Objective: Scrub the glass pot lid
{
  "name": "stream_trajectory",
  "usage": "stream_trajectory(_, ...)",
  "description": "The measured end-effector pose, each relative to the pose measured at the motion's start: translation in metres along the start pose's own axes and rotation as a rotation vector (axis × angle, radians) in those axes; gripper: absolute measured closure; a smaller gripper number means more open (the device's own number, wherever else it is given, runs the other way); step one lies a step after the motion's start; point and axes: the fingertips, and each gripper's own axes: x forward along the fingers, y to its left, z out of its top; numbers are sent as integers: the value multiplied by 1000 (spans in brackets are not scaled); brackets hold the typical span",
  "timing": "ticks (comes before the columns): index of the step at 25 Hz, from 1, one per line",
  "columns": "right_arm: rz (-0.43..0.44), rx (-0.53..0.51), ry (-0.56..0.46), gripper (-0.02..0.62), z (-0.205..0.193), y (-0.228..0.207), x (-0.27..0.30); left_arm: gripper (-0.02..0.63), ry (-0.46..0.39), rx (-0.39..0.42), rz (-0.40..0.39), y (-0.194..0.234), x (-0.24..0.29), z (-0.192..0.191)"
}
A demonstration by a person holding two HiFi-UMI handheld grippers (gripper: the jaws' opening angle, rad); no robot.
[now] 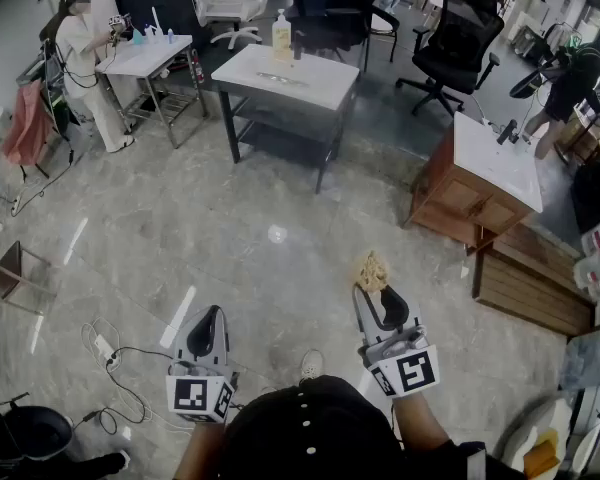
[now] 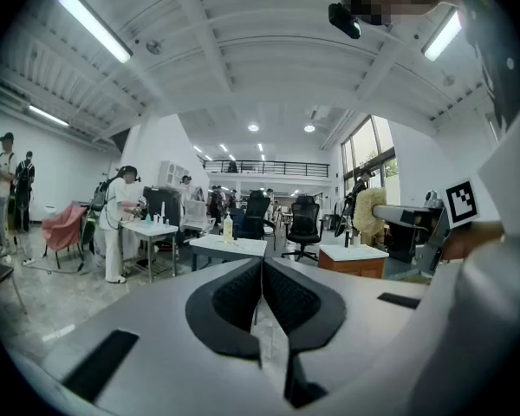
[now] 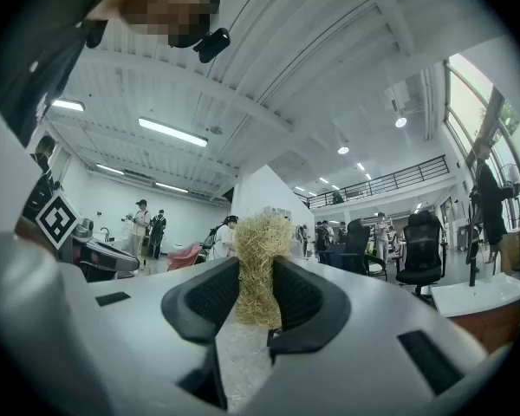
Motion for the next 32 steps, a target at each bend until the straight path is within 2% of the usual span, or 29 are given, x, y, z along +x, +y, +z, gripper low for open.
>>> stream_trajectory(10, 17, 4, -1, 462, -5, -16, 11, 578, 8, 4, 4, -6, 19, 3)
stream_trajectory(17, 21, 40, -42, 462, -6, -52, 20, 578, 12, 11, 27, -21, 48, 8)
stream_trajectory(24, 39, 40, -29, 463, -14, -85, 28, 578, -8, 1, 58, -36, 75, 20)
stream_trajectory(32, 33, 58, -25, 463, -29, -106, 51, 578, 14, 3, 58, -28, 105, 12)
